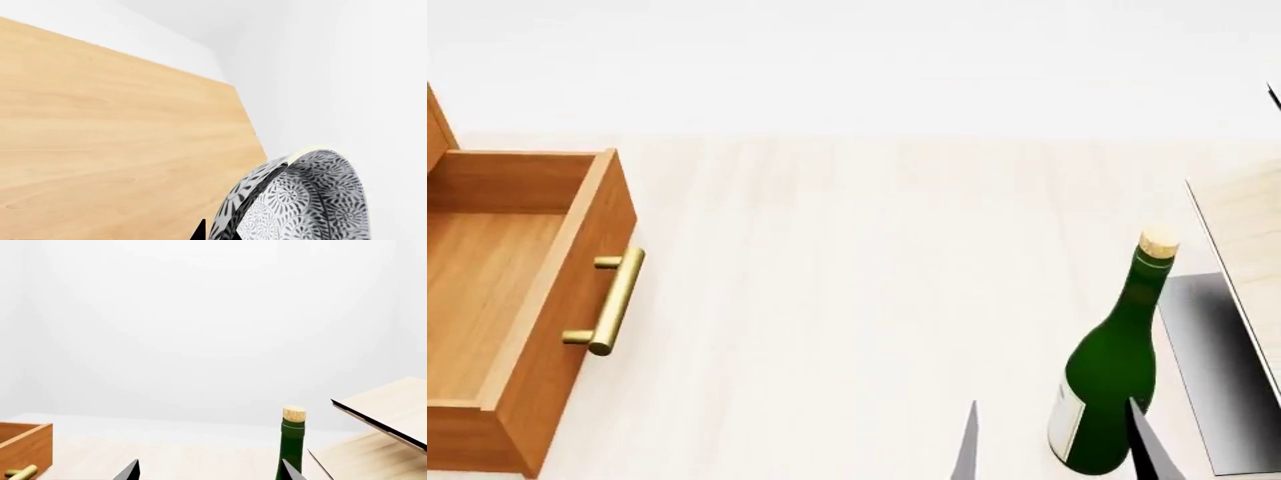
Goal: Put the bowl on top of the cabinet.
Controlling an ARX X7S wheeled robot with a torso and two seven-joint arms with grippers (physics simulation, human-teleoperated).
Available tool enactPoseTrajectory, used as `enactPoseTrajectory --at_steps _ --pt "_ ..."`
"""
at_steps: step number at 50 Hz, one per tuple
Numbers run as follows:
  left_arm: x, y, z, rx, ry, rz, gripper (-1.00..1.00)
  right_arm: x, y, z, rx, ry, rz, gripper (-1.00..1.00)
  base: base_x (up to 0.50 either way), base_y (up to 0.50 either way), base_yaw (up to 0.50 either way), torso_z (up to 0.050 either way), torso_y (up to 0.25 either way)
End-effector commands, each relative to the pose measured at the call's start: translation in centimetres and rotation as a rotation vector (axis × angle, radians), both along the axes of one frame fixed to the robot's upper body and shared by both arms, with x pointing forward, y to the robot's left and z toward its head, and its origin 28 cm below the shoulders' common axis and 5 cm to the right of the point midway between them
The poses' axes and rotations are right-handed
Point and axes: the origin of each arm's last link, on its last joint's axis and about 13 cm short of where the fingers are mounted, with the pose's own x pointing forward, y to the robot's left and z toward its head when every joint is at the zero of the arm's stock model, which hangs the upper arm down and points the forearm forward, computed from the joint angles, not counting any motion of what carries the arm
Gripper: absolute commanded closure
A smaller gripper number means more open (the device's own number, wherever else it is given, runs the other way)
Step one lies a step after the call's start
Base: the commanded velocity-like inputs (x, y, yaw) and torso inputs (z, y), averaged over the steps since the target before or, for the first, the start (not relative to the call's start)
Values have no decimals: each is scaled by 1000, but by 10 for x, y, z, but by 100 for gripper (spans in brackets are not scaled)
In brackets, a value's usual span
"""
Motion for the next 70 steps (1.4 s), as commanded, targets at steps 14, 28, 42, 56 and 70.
enactPoseTrajectory --at_steps 14,28,42,56,70 --pt "9 -3 -2 33 73 0 -100 0 0 0 -3 0 -1 -100 0 0 0 0 1" --pt "11 -7 1 34 105 33 -100 0 -1 1 0 0 -1 -100 0 0 0 0 0" --pt "3 -18 -2 6 61 50 -100 0 0 0 -3 0 3 -100 0 0 0 0 0" --pt "-37 -46 -19 192 -58 38 -100 -1 0 1 -4 -4 5 -100 0 0 0 0 0" --pt "-109 -94 -51 468 -315 -27 -100 -4 -3 6 10 -37 -13 -100 0 0 0 0 0"
